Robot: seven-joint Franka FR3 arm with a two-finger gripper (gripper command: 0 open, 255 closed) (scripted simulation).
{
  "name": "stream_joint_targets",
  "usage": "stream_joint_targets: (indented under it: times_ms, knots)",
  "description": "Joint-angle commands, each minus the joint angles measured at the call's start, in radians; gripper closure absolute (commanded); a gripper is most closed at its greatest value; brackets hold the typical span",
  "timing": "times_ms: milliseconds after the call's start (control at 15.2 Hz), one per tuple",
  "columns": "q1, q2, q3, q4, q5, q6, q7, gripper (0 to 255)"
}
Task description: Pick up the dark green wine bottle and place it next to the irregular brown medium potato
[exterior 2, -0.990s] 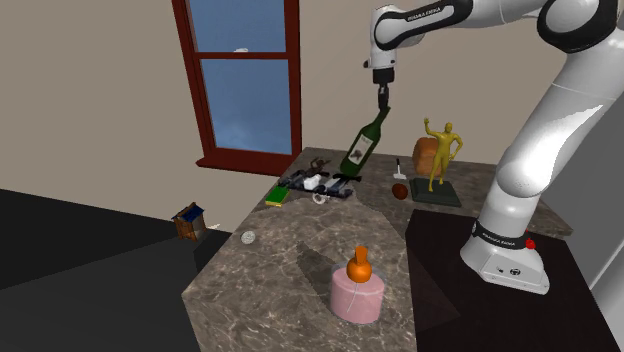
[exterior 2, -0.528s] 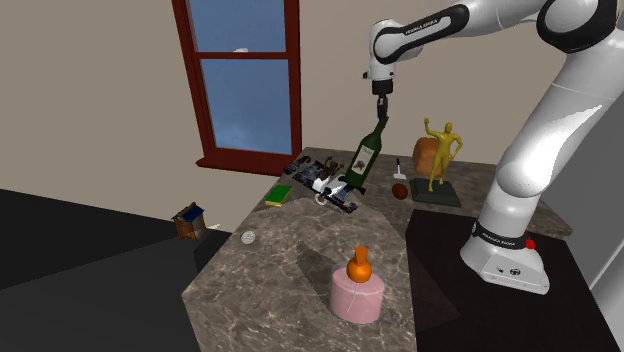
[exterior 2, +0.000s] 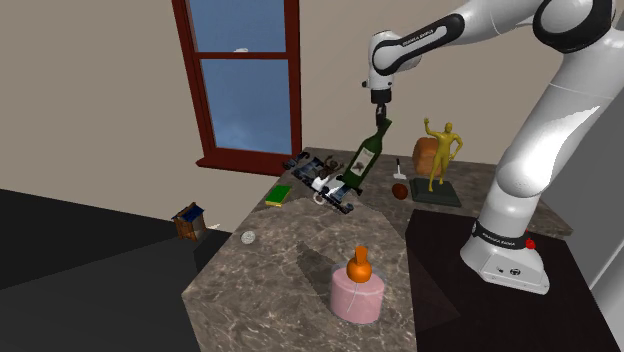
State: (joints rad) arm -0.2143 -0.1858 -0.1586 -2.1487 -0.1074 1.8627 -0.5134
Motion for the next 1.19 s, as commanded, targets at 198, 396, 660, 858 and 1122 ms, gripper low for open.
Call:
stream_joint_targets:
  times_ms: [198, 396, 660, 858, 1122]
  knots:
    - [0.001, 0.001, 0.0, -0.01, 0.001, 0.006, 0.0, 255]
    - [0.001, 0.002, 0.0, -0.009, 0.001, 0.006, 0.0, 0]
    - [0.001, 0.002, 0.0, -0.009, 0.0, 0.007, -0.001, 0]
    - [0.004, -0.003, 0.004, 0.053, 0.003, -0.061, -0.001, 0]
    - [0.006, -0.003, 0.007, 0.113, 0.006, -0.121, -0.002, 0]
